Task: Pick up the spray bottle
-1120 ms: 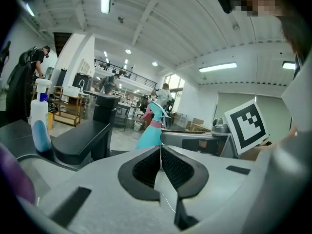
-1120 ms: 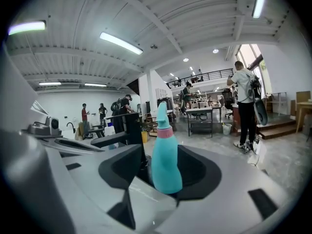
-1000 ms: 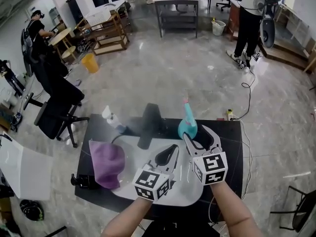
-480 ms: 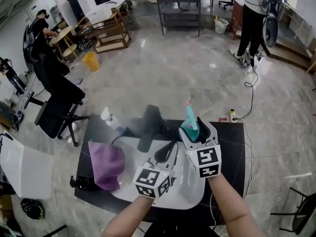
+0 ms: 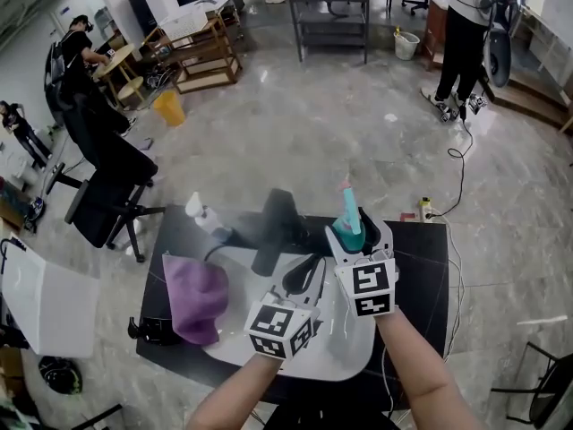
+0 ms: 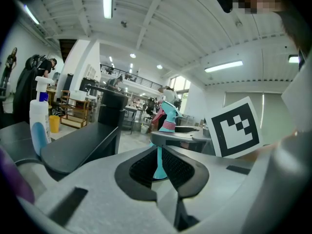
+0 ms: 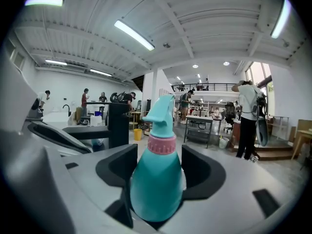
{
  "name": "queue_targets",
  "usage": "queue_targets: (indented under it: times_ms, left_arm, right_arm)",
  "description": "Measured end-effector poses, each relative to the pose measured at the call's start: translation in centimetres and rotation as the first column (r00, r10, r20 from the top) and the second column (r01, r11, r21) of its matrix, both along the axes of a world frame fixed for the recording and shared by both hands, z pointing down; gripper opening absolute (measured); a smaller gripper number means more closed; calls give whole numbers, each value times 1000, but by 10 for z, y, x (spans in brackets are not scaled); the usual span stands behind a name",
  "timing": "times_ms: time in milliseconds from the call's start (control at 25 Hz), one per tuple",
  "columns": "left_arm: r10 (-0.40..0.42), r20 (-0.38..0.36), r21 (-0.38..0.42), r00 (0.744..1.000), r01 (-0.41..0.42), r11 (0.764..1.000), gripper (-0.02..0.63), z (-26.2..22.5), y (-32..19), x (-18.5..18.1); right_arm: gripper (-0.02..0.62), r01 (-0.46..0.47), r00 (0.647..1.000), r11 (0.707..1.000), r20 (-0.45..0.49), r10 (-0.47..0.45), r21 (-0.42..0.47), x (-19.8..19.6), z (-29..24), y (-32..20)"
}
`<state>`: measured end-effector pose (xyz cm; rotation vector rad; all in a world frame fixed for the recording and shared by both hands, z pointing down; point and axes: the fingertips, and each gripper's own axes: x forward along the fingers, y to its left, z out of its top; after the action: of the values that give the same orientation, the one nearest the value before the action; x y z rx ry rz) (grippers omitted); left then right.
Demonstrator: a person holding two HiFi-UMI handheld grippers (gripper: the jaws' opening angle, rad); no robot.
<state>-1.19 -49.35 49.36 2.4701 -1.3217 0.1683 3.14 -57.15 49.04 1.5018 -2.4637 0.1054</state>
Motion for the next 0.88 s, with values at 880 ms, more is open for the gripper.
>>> queue_targets:
  times_ms: [880]
  left_arm:
    - [6, -22, 16, 1000, -6, 1000, 8, -16, 31, -2]
  right_arm:
    - [247, 0, 1000, 1000, 0, 0, 4, 14, -15, 34]
